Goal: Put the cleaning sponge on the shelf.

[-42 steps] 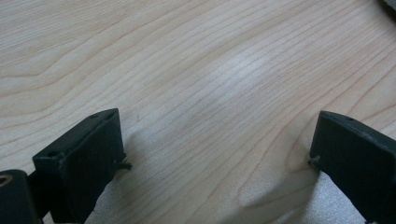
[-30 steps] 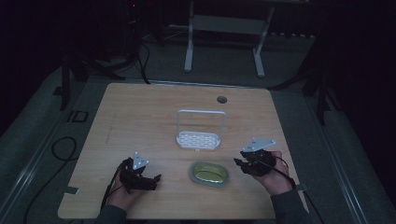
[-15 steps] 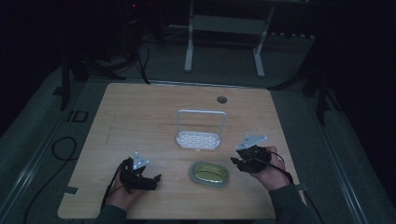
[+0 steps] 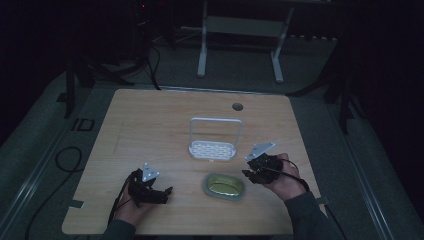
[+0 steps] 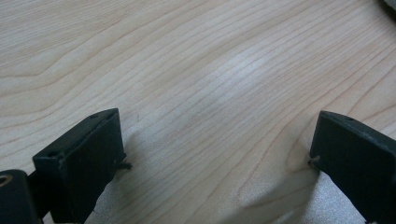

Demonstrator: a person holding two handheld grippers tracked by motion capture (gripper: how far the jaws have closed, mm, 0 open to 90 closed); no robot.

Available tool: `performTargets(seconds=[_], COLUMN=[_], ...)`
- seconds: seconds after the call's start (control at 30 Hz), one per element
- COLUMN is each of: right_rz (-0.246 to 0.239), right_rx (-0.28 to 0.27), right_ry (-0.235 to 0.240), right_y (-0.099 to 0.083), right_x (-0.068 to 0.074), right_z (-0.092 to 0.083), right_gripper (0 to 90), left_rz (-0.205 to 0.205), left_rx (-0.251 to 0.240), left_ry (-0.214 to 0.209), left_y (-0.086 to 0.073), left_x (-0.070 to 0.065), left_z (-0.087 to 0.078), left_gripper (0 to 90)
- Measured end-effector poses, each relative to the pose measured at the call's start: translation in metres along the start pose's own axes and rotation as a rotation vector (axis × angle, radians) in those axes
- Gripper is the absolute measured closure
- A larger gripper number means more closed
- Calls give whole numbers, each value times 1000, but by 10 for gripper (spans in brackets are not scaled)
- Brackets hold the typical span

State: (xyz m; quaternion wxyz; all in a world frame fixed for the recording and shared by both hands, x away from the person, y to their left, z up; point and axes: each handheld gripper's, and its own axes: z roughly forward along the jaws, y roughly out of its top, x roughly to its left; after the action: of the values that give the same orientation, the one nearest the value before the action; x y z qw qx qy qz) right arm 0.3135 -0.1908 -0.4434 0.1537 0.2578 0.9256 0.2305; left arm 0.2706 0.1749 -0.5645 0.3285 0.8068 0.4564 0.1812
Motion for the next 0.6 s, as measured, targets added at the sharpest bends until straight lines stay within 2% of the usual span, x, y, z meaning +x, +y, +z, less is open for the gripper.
performTargets(seconds=[0.6], right_rz=[-85], right_rx=[51], right_ry=[17], right_y=[17], right_x=[6], right_z=[4], right_gripper=[628], left_rz=[2], left_rx=[1], left_ry=[0], left_y=[0], left_x=[0], left_z=[0], left_gripper=[29])
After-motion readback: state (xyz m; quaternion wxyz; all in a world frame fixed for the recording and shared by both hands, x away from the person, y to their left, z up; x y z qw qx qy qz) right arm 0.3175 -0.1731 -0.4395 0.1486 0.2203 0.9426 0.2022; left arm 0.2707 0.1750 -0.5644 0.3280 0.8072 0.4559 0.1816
